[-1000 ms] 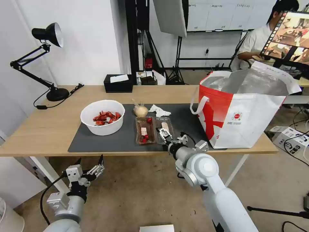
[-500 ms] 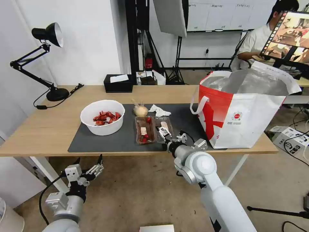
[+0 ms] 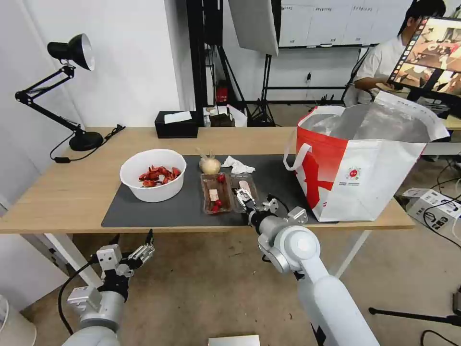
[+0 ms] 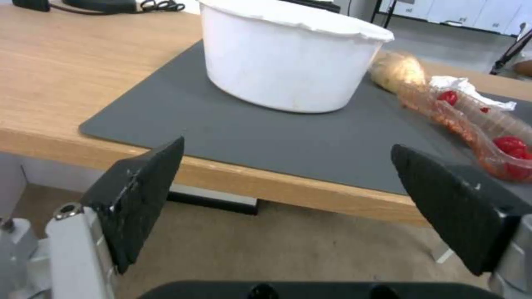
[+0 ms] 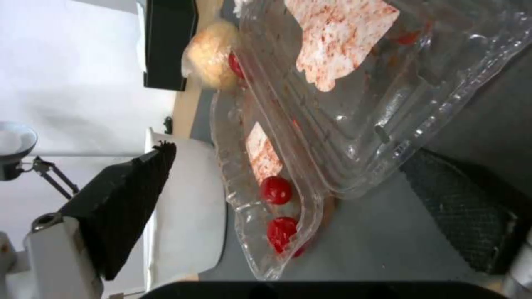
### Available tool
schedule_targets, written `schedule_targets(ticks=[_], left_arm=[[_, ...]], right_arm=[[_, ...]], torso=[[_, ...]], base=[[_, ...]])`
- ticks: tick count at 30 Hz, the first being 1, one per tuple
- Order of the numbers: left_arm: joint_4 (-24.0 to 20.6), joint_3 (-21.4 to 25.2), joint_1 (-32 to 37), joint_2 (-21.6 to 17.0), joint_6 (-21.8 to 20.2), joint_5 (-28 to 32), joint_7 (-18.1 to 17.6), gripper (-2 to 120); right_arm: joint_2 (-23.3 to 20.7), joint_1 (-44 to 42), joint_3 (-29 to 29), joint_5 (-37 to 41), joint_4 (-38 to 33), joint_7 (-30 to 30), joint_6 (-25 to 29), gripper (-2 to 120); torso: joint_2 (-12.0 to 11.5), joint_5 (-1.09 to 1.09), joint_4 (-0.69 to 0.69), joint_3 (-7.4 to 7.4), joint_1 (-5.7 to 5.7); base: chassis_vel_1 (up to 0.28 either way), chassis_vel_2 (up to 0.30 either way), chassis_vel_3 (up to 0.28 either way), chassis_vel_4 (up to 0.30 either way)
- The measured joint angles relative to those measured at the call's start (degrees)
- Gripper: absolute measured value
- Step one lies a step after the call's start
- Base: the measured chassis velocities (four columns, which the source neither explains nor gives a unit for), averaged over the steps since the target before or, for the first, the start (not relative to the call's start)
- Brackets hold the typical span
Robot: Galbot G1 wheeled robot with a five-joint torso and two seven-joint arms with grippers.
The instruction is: Pick up the trash from the table and place it into the takeout bag.
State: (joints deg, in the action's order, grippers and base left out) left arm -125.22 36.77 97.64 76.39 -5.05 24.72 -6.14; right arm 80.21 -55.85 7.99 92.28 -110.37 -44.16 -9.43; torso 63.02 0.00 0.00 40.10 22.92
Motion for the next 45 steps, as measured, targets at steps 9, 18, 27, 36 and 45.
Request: schedule_targets(ticks=[9,18,27,36,45], left_arm=[[-0.1,0.0,0.4,0.2,0.2,0.0,0.0,100],[0.0,0.1,1.0,0.3,1.9,0.0,0.3,100],[0.0,0.4,1.1,0.4,2.2,0.0,0.4,100],[-0.1,0.6,1.3,0.4,2.4,0.2,0.4,100],[-0.1,0.7,1.0,0.4,2.4,0.2,0.4,100]], right_arm=[[0.4,-0.2,-0.2,-3.4,0.1,4.2,0.2,100],[-0.7,-0.2,-1.3,-13.0,0.1,11.4,-0.8,100],[-1.6,0.6,-2.6,-20.5,0.3,15.0,-1.7,100],[-1.7,2.6,-3.8,-23.0,0.6,16.0,-2.3,100],[-1.8,6.6,-6.2,-19.4,2.0,15.9,-4.2,100]], torso=[[0.0,0.0,0.0,0.0,0.0],[0.0,0.0,0.0,0.0,0.0],[0.0,0.0,0.0,0.0,0.0],[0.0,0.0,0.0,0.0,0.0],[0.0,0.0,0.0,0.0,0.0]], base=[[0.0,0.0,0.0,0.0],[0.0,0.0,0.0,0.0],[0.0,0.0,0.0,0.0],[0.0,0.0,0.0,0.0],[0.0,0.0,0.0,0.0]])
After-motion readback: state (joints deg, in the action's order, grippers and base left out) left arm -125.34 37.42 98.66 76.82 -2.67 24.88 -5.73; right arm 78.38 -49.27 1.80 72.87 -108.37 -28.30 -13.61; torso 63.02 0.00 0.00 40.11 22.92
